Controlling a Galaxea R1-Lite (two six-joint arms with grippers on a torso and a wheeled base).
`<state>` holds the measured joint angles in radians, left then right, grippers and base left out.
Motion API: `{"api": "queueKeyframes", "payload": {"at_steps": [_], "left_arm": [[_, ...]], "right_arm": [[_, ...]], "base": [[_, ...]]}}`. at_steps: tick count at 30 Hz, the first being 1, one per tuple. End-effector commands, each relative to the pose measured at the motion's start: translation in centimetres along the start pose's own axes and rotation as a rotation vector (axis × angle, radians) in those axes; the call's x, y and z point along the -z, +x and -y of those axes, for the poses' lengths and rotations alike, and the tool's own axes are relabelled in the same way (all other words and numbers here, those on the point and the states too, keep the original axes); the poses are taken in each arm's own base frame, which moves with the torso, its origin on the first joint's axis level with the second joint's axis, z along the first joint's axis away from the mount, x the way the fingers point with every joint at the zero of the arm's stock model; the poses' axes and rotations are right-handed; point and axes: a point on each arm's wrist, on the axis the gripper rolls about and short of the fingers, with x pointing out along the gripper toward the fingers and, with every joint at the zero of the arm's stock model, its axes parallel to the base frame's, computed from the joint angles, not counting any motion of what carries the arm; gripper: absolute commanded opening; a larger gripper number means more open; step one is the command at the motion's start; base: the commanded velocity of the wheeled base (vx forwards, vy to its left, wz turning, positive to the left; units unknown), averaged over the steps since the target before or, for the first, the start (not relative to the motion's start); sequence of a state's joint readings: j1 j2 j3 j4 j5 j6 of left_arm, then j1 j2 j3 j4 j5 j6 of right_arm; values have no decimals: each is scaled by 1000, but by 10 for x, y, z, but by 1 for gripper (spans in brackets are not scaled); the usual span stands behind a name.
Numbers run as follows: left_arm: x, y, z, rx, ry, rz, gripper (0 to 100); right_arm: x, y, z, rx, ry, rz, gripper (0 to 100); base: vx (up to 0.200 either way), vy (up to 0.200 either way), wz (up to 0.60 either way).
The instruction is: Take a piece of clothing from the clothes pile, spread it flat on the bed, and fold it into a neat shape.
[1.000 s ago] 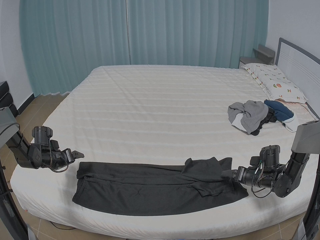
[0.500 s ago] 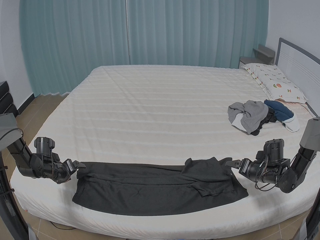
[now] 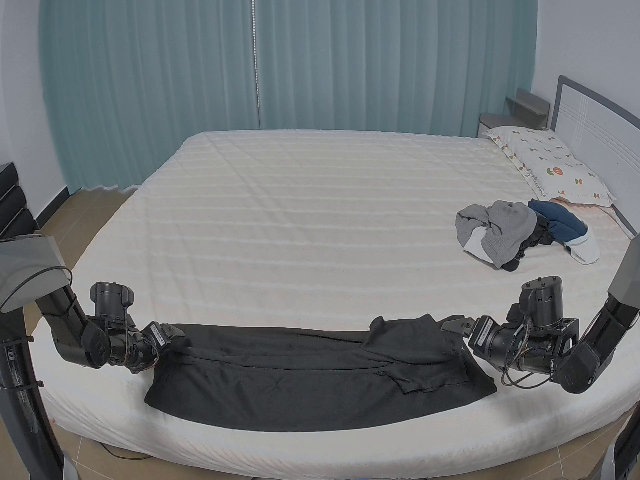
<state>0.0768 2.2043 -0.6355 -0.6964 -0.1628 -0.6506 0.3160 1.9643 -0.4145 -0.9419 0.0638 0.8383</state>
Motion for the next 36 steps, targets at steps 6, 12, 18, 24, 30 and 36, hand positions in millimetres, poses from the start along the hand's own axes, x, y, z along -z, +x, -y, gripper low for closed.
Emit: {"api": "queueKeyframes", "payload": {"at_steps": [6,12,18,24,30,36], "left_arm": [[-3,0,3,4,-48,111,0],[-3,-2,4,15,-43,169,0],[-6,-3,6,33,-48,192,0],[-7,-3,7,39,-54,198,0],[-7,-4,7,41,-54,200,0],[-6,-3,7,40,-52,197,0]], "right_arm": [[23,4,-21,29,37,-49,100],[19,19,-31,82,130,-64,100],[21,41,-26,144,191,-90,100],[23,54,-21,167,196,-97,100],[19,63,-24,162,250,-78,100],[18,73,-25,165,253,-61,100]], "base": [[0,0,0],[0,0,0],[0,0,0],[0,0,0],[0,0,0],[0,0,0]]}}
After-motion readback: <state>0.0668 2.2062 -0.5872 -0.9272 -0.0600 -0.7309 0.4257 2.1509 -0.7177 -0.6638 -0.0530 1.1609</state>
